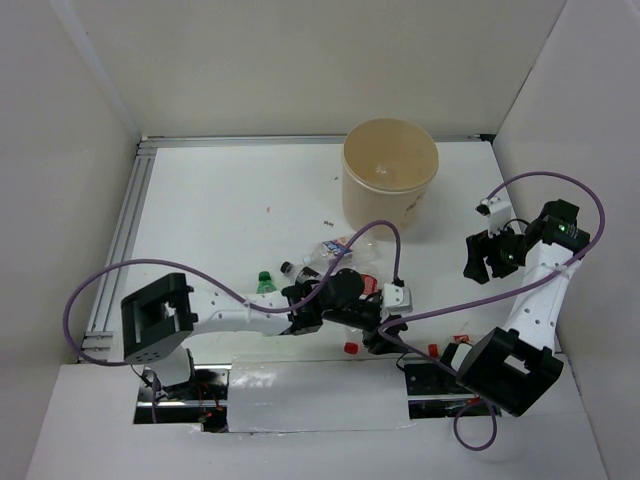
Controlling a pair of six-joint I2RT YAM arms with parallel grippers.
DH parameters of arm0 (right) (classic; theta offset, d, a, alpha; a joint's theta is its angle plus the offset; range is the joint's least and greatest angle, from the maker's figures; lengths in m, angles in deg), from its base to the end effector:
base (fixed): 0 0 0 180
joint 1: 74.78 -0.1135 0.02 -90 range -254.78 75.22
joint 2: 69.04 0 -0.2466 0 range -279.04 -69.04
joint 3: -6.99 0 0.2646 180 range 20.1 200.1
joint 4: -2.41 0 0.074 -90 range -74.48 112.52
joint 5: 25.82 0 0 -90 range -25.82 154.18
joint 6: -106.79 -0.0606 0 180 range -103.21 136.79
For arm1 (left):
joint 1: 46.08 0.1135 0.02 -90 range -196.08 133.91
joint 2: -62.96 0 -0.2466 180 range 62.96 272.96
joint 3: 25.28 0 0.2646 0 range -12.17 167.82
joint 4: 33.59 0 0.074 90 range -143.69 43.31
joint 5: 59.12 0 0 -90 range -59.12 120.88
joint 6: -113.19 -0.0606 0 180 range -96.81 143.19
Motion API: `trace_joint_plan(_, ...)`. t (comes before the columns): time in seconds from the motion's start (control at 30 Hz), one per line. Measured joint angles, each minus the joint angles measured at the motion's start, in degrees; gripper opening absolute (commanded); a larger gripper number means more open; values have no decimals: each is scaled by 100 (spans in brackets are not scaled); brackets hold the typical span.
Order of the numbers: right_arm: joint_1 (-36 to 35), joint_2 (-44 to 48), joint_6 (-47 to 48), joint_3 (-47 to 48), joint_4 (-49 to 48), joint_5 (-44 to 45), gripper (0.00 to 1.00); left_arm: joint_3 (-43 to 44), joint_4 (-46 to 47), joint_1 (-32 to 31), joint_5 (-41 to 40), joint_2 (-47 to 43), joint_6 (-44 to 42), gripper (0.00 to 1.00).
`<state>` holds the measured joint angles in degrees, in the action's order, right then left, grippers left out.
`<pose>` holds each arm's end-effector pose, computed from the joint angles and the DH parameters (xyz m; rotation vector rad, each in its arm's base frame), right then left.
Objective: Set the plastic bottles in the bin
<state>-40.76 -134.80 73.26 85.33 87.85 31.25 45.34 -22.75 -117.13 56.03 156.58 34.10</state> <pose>0.1956 -0.0923 0.2767 -0.6001 2.4477 0.2545 0.1072 -0.3915 0.2291 1.2910 1.5234 -1.3716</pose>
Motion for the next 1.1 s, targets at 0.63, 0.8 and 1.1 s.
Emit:
trace_joint_plan(0.63, 0, 114, 153, -155, 57, 111, 74, 1196, 396, 332, -699, 2059, 422, 60)
trace_joint_plan(0.8, 0, 103, 168, -160, 52, 111, 74, 1196, 402, 227, -509, 2162, 518, 67)
trace_joint_plan(1.1, 0, 52, 170, -173, 44, 120, 74, 1303, 485, -98, -315, 2470, 592, 68)
